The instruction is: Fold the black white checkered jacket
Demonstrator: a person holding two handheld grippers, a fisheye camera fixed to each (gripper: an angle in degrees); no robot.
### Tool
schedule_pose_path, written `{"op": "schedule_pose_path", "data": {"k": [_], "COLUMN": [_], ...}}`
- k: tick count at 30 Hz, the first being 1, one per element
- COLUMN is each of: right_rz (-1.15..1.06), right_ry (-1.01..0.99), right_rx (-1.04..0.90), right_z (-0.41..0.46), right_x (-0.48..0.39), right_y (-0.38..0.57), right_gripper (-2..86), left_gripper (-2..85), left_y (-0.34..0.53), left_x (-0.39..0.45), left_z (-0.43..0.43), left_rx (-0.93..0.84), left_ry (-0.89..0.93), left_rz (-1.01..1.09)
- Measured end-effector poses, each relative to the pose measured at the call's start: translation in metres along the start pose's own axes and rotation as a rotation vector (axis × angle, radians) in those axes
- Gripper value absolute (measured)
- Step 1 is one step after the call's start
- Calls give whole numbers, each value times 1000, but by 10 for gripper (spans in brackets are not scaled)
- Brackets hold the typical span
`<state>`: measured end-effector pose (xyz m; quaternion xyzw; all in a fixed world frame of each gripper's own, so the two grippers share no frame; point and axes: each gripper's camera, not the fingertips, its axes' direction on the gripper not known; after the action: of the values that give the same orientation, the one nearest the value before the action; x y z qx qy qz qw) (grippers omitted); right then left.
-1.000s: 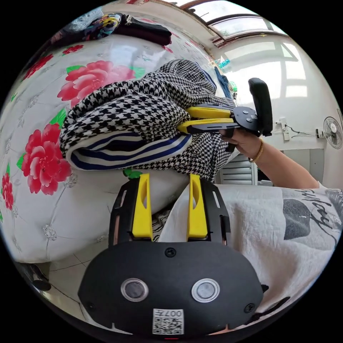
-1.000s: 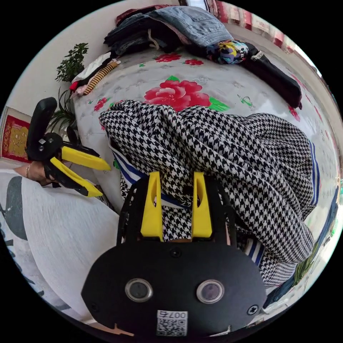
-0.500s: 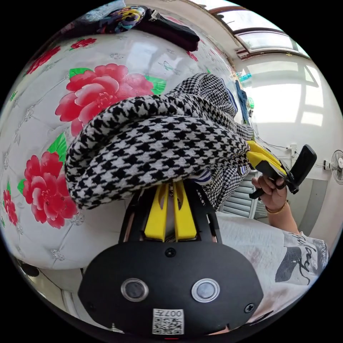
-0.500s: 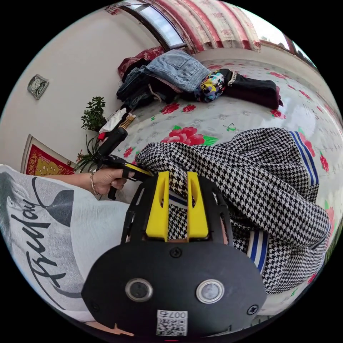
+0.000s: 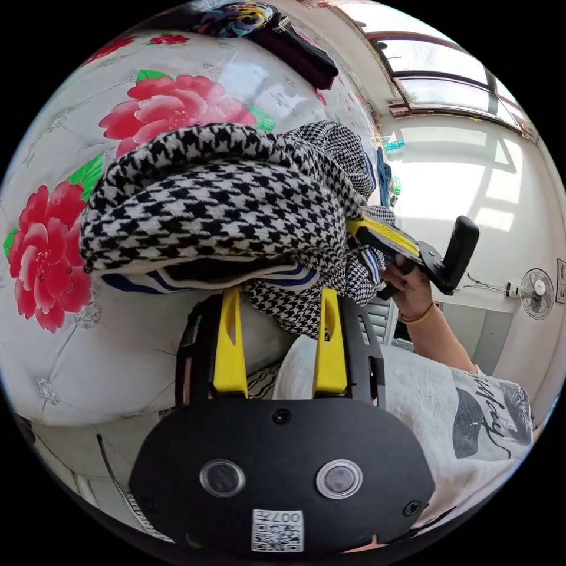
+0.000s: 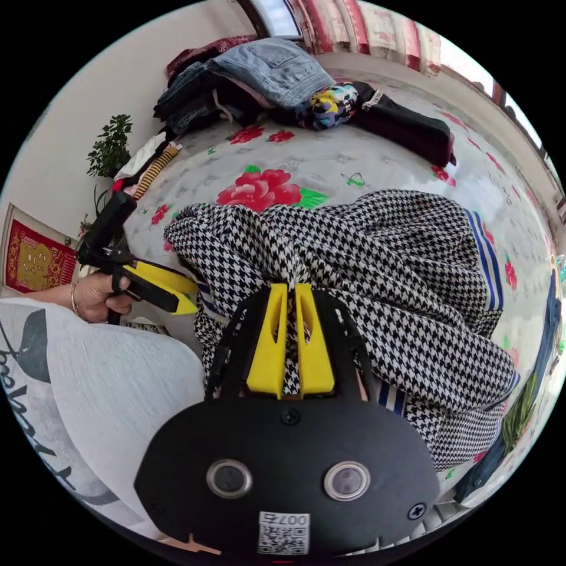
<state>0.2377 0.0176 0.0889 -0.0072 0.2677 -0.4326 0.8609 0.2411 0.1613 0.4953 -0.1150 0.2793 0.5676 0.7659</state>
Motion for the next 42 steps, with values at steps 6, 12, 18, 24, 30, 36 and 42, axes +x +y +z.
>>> {"op": "schedule_pose_path", "data": {"k": [6,12,18,24,30,36,42], "right_rz": [-8,118,172,75,0,58,359], "right_ry": [98,238,431,613,717,624,430], "right_rx": [366,784,1255,1492,1464,1151,670], "right_z": [-163,-340,-484,-549,-569,-535,-417], "right_x": [-9,-4,-43,-101,-110,-14,144], "right_y": [30,131,276,341,328,217,168], "right_gripper": [3,-1,-1,-1,2,24,59], "left_gripper": [5,-8,-10,-10,-9,6,65], "left_y": [6,72,221,345,376,190,31], "left_x": [42,189,293,346,383,348,198], "left_z": [-13,-123,-244,-291,-292,-290,-235], "left_rx": [134,534,979,1381,1598,1321,942], "left_ry": [-104,-379,-465,-501,-684,-698,-616], "left_rz": [41,483,721,873,886,732,260]}}
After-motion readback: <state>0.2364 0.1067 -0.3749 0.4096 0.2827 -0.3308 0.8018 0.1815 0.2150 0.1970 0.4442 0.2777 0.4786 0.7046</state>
